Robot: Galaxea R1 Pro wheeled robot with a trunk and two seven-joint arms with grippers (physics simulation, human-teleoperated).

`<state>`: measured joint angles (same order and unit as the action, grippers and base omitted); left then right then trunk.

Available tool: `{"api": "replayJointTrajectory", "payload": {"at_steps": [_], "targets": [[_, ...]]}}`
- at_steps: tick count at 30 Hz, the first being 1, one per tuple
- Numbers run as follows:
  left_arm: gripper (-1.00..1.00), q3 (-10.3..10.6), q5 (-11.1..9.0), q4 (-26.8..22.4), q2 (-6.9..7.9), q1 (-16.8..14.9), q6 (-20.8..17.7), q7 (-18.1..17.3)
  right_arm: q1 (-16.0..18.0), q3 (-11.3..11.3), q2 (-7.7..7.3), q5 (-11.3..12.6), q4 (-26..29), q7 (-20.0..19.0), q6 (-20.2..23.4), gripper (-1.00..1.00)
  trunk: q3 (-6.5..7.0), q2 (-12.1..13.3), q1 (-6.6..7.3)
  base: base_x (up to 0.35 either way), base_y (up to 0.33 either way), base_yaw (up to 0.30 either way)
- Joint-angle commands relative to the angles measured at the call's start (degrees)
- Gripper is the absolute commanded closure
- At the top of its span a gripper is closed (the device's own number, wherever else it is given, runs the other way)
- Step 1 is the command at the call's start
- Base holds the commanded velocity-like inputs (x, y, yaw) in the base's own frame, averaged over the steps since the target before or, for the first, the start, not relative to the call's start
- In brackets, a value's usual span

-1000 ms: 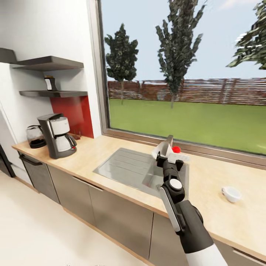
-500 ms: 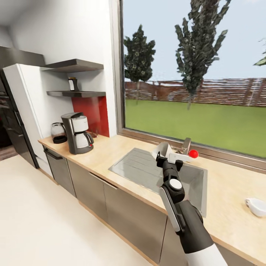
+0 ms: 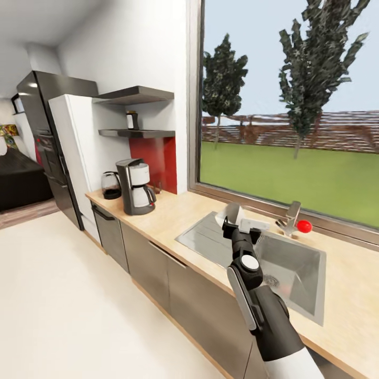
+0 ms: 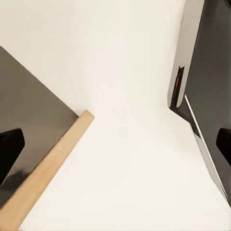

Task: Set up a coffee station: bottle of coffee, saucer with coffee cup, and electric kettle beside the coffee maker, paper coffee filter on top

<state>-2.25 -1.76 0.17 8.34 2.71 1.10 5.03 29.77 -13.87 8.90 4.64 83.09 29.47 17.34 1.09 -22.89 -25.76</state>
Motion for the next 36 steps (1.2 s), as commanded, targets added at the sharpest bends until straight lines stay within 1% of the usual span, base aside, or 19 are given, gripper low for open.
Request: {"api": "replayJointTrajectory", "payload": {"at_steps": [1, 4, 8, 10, 17, 23, 26, 33, 36], "targets": [[-1.0, -0.2, -0.2, 0.0, 0.0, 0.0, 0.1, 0.1, 0.0, -0.1, -0.02, 0.5, 0.1, 0.4, 0.2, 1.0, 0.0, 0.0, -0.02, 0.0, 0.0, 0.278], [-1.0, -0.2, -0.4, 0.0, 0.07, 0.0, 0.1, 0.0, 0.0, -0.1, -0.02, 0.5, 0.1, 0.4, 0.2, 1.0, 0.0, 0.0, -0.02, 0.0, 0.0, 0.278], [-1.0, -0.1, -1.8, 0.0, 0.23, 0.0, 0.1, 0.0, 0.0, -0.1, -0.02, 0.5, 0.2, 0.4, 0.2, 1.0, 0.0, 0.0, -0.02, 0.0, 0.0, 0.278], [-1.0, 0.0, -2.0, 0.0, 0.19, 0.0, 0.1, 0.0, 0.0, -0.1, -0.02, 0.5, 0.2, 0.4, 0.2, 1.0, -0.01, 0.0, -0.02, 0.0, 0.0, 0.278], [-1.0, 0.2, -2.1, 0.0, 0.5, 0.0, 0.4, -0.6, 0.0, -0.1, -0.02, 0.5, 0.2, 0.4, 0.2, 1.0, -0.13, 0.0, -0.02, 0.0, 0.0, 0.278], [-1.0, 0.2, -2.1, 0.0, 0.54, -0.1, 0.4, -0.3, 0.0, -0.1, -0.02, 0.5, 0.2, 0.4, 0.2, 1.0, -0.29, 0.0, -0.02, 0.0, 0.0, 0.273], [-1.0, 0.2, -2.1, -0.2, 0.27, -0.1, 0.4, -0.1, 0.0, 0.0, -0.1, 0.4, 0.2, 0.4, 0.2, 1.0, -0.32, 0.0, -0.02, 0.0, 0.0, 0.094], [-1.0, 0.2, -2.1, -0.3, 0.37, -0.1, 0.5, 0.0, -0.2, 0.0, -0.36, 0.2, 0.0, 0.4, 0.2, 1.0, -0.33, 0.0, -0.02, 0.0, 0.0, 0.014], [-1.0, 0.2, -2.2, -0.3, 0.44, -0.1, 0.5, 0.0, -0.6, 0.0, -0.37, 0.1, 0.0, 0.4, 0.2, 1.0, -0.33, 0.0, -0.02, 0.147, 0.198, 0.001]]}}
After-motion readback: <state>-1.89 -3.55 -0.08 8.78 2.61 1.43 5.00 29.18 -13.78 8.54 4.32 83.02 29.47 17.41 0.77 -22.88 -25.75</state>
